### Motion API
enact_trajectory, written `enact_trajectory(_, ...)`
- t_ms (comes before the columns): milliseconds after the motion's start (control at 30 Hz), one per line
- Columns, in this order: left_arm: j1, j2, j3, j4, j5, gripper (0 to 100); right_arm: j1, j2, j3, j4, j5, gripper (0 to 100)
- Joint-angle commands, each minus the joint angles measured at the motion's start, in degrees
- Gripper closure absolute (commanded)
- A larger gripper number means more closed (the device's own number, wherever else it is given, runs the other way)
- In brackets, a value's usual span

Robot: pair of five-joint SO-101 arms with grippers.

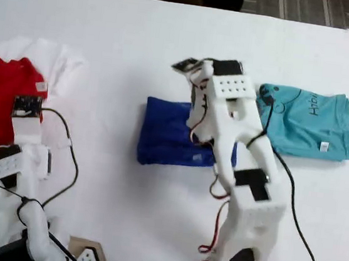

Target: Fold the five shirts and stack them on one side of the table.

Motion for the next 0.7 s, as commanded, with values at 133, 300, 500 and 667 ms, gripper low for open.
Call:
enact_trajectory(133,-0.6,-1.5,-0.2,-0.7,0.5,97,1.7,-19.5,11.3,-1.2,3.7,97.8)
enact_trajectory(300,-0.6,-1.5,-0.2,-0.7,0.5,97,1.2,-24.4,13.5,-14.4,-0.6,97.8)
enact_trajectory(500,-0.6,-1.5,-0.2,-0.7,0.5,97,0.0,-15.4,15.9,-33.2,-9.7,97.8)
enact_trajectory(667,-0.6,-1.5,-0.3,-0.7,0.6,97,-2.0,-7.3,14.7,-35.8,-12.9,97.8)
